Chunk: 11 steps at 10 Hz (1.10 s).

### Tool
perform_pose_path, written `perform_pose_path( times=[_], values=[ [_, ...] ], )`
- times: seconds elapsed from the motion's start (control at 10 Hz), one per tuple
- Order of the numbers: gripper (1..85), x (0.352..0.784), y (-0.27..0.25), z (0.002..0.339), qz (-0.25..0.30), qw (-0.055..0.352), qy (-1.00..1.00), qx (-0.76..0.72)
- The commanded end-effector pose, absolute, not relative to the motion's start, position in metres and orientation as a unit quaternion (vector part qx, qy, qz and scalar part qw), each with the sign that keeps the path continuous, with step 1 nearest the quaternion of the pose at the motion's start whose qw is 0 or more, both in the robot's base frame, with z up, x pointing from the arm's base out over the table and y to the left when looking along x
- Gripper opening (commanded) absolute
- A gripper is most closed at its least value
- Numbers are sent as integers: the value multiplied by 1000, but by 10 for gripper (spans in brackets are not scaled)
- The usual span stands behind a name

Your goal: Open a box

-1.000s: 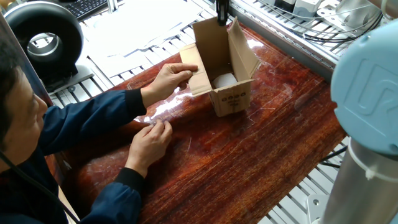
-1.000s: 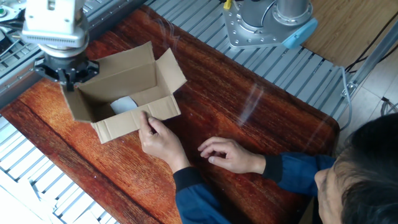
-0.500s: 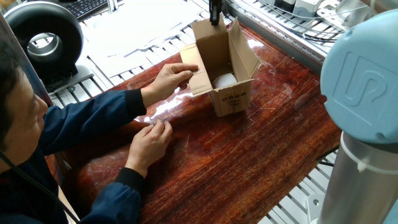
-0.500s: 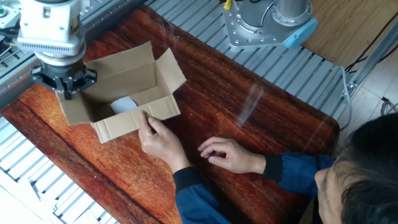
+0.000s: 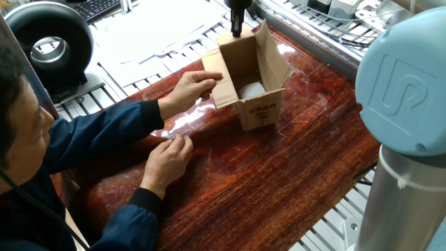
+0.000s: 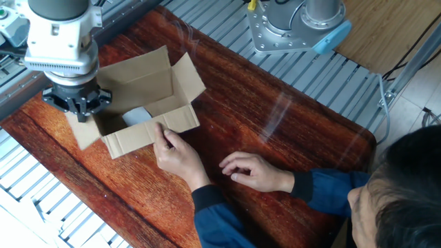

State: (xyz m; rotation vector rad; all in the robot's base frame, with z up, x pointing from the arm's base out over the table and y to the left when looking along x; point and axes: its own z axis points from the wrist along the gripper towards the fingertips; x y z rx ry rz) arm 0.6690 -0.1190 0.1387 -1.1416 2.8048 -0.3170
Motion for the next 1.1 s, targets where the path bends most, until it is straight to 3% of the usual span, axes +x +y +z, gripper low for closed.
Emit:
perform_pose_path(
  times=[0.0, 0.3, 1.0],
  values=[
    [10, 665, -112, 130, -83, 56, 924, -368],
    [10, 648, -100, 125, -40, 47, 936, -347],
    [10, 610, -100, 194, -13, -6, 939, -343]
  ],
)
